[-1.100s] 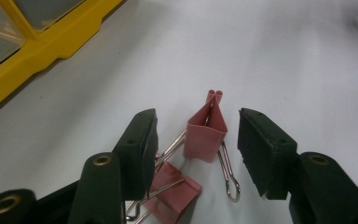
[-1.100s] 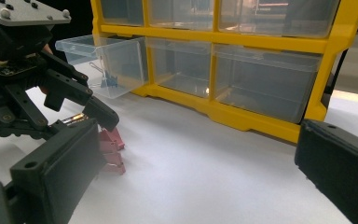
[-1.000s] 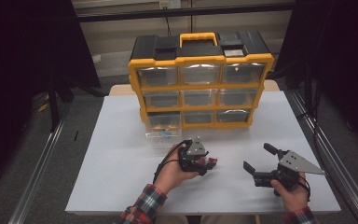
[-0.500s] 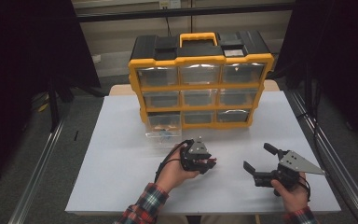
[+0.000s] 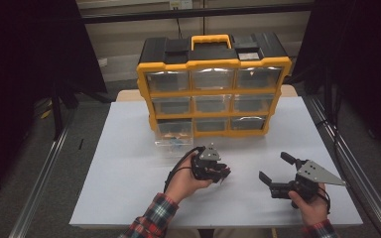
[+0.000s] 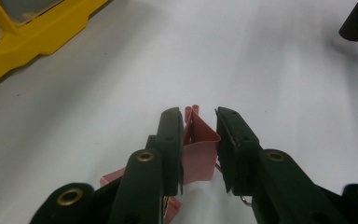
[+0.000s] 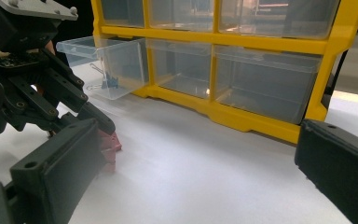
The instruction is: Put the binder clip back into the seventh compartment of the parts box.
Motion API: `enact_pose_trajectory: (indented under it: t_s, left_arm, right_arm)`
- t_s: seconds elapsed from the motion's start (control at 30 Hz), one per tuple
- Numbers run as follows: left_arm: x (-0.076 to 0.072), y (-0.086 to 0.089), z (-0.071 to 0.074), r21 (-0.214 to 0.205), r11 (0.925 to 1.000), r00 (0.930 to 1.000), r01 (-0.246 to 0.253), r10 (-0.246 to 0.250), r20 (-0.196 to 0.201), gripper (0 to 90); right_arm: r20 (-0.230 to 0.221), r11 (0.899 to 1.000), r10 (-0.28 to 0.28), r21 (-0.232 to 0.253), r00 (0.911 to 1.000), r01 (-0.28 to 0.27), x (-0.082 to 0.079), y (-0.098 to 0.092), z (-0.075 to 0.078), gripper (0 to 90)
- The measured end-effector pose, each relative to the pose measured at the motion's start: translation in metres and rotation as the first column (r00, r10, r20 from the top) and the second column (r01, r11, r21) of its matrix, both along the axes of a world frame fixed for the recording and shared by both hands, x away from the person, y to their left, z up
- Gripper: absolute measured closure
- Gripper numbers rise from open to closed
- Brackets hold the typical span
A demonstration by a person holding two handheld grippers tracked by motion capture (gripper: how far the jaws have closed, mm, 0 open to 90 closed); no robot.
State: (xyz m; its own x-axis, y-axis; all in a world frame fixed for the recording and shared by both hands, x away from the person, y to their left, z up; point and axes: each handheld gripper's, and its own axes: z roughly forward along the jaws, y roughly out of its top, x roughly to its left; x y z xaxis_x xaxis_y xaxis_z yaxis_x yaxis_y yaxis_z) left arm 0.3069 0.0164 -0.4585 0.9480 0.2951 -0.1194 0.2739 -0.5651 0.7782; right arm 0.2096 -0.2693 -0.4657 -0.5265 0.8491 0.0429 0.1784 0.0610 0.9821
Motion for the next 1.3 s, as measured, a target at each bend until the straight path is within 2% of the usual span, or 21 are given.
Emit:
enact_pose_trajectory:
  t_s: [0.1,0.13,0.17,0.23,0.27,0.53,0.6,0.63,0.67,0.73,0.77,0.83,0.97,1.03,1.07,1.1,1.13,1.3]
  left_arm:
    - [-0.002,-0.001,0.001,0.012,0.9999,1.0,0.002,-0.002,0.005,71.5]
    - [-0.002,-0.001,0.001,-0.004,0.9999,0.9999,0.011,-0.011,0.004,71.6]
    - [-0.003,-0.001,0.002,0.004,1.0,1.0,0.004,-0.004,-0.004,71.6]
    - [-0.003,-0.001,0.002,-0.013,0.9999,0.9999,0.006,-0.006,-0.011,71.6]
    - [-0.002,0.0,0.003,0.0,1.0,1.0,0.005,-0.005,-0.007,71.6]
    - [0.0,0.002,0.01,-0.034,0.9993,0.9992,-0.018,0.016,-0.037,71.7]
    - [0.001,0.004,0.014,-0.026,0.9994,0.9989,-0.023,0.022,-0.041,71.8]
    - [0.002,0.004,0.016,-0.042,0.9988,0.9986,-0.026,0.024,-0.047,71.7]
    - [0.002,0.005,0.019,-0.031,0.9991,0.9983,-0.029,0.027,-0.051,71.8]
    - [0.004,0.006,0.023,-0.04,0.9987,0.9979,-0.033,0.031,-0.058,71.8]
    - [0.005,0.007,0.026,-0.027,0.9991,0.9981,-0.032,0.031,-0.053,71.8]
    - [0.006,0.008,0.031,-0.04,0.9985,0.9976,-0.036,0.033,-0.06,71.8]
    - [0.009,0.011,0.042,-0.027,0.9989,0.9972,-0.039,0.038,-0.065,71.9]
    - [0.012,0.012,0.046,-0.038,0.9984,0.9973,-0.043,0.04,-0.062,71.9]
    - [0.013,0.014,0.049,-0.027,0.9986,0.997,-0.046,0.044,-0.063,71.9]
    - [0.014,0.015,0.051,-0.043,0.9979,0.9968,-0.048,0.045,-0.067,71.9]
    - [0.014,0.017,0.053,-0.04,0.998,0.9964,-0.049,0.046,-0.071,71.9]
    - [0.022,0.026,0.065,-0.04,0.9969,0.996,-0.067,0.064,-0.062,71.9]
  right_arm:
    - [-0.001,1.0,0.002,-0.002,1.0,-0.002,0.0,0.0,0.0,0.0]
    - [0.0,1.0,0.005,0.0,1.0,-0.005,0.0,0.0,0.0,0.0]
    - [0.002,1.0,0.004,0.002,1.0,-0.004,0.0,0.001,0.0,0.0]
    - [0.001,1.0,0.0,-0.002,1.0,0.0,0.0,0.0,0.0,0.0]
    - [0.003,1.0,-0.003,0.001,1.0,0.003,0.0,0.0,0.0,0.0]
    - [0.002,1.0,0.003,0.001,1.0,-0.003,0.0,0.001,0.0,0.0]
    - [0.002,1.0,0.003,0.001,1.0,-0.003,0.0,0.001,0.0,0.0]
    - [0.001,1.0,0.0,0.0,1.0,0.0,0.0,0.0,0.0,0.0]
    - [0.002,1.0,0.001,0.003,1.0,-0.001,0.0,0.001,0.0,0.0]
    - [0.002,1.0,0.002,0.003,1.0,-0.002,0.0,0.001,0.0,0.0]
    - [0.002,1.0,0.003,0.001,1.0,-0.003,0.0,0.001,0.0,0.0]
    - [0.002,1.0,0.002,0.001,1.0,-0.002,0.0,0.001,0.0,0.0]
    - [0.002,1.0,0.004,0.001,1.0,-0.004,0.0,0.001,0.0,0.0]
    - [0.002,1.0,0.002,0.0,1.0,-0.002,0.0,0.001,0.0,0.0]
    - [0.002,1.0,0.004,0.001,1.0,-0.004,0.0,0.001,0.0,0.0]
    - [0.003,1.0,0.004,0.001,1.0,-0.004,0.0,0.001,0.0,0.0]
    - [0.005,1.0,0.005,0.001,1.0,-0.005,0.0,0.001,0.0,0.0]
    - [0.005,1.0,0.003,0.001,1.0,-0.003,0.0,0.001,0.0,0.0]
